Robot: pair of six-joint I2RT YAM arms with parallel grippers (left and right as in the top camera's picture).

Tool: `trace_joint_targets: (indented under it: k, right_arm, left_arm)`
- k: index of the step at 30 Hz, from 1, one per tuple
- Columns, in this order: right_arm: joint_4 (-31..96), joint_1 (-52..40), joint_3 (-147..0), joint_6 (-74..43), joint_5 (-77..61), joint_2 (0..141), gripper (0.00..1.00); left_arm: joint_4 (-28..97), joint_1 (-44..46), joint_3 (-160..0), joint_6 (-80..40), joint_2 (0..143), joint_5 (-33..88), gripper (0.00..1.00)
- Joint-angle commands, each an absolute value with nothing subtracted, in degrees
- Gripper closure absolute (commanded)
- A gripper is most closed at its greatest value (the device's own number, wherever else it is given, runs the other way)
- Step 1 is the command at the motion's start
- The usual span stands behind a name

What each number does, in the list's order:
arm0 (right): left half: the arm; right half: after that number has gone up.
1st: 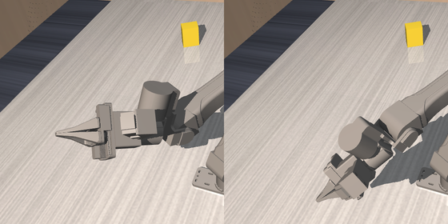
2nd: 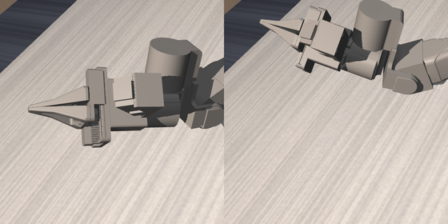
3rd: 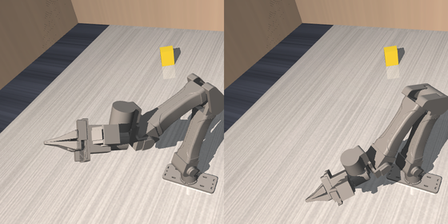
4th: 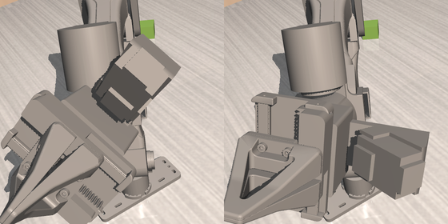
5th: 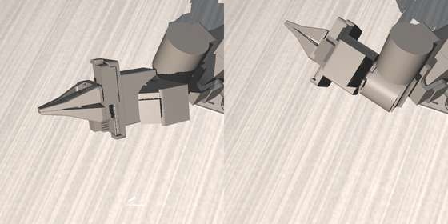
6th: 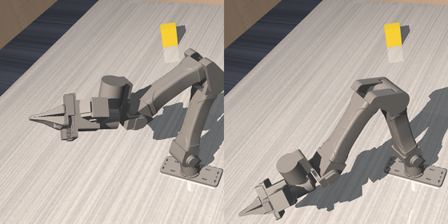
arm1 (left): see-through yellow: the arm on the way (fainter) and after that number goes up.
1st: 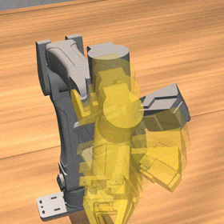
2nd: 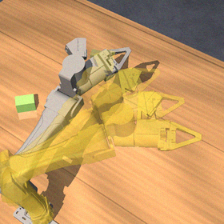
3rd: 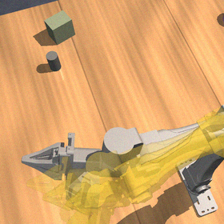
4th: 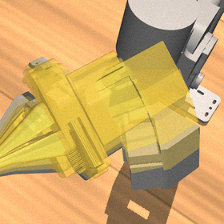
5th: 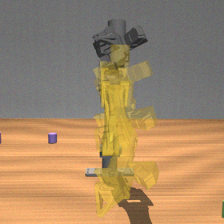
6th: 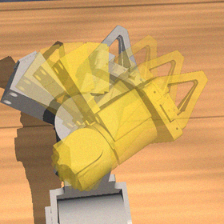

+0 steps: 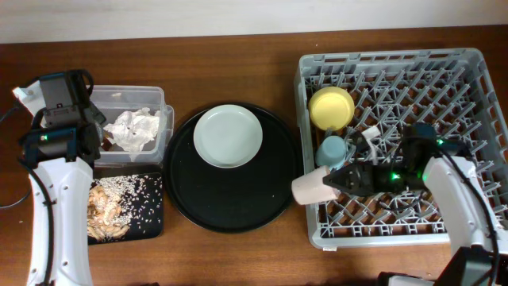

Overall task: Sort waste into correct bins and load items into the dishwasher rack
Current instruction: 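Grasp the pink cup with the right gripper and place it in the rack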

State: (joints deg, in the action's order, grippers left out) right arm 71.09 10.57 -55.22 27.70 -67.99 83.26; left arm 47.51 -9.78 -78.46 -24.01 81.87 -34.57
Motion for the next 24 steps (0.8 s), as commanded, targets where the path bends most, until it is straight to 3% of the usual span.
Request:
trace_joint_targets:
  k: [1,5,9,24]
  right_arm:
    - [71.1,11.4,-54.6,29.8,-64.8,83.8,0.96]
    - [71.1,12.6,-54.2,29.8,-60.8,83.8,0.96]
    - [66.9,19.6,-47.9,29.8,-61.0,83.8,0.96]
    - [66.9,23.1,-46.3,28.1,-53.3,83.8,0.90]
  left_arm:
    - [47.5,-9.9,-78.9,-23.5,81.5,-35.4,0.01]
    - [47.5,-9.9,-78.9,-23.5,81.5,-35.4,0.01]
    - [47.5,-9.9,-78.9,-23.5,81.5,-35.4,0.01]
    - [47.5,-9.9,-78.9,-23.5,81.5,-35.4,0.01]
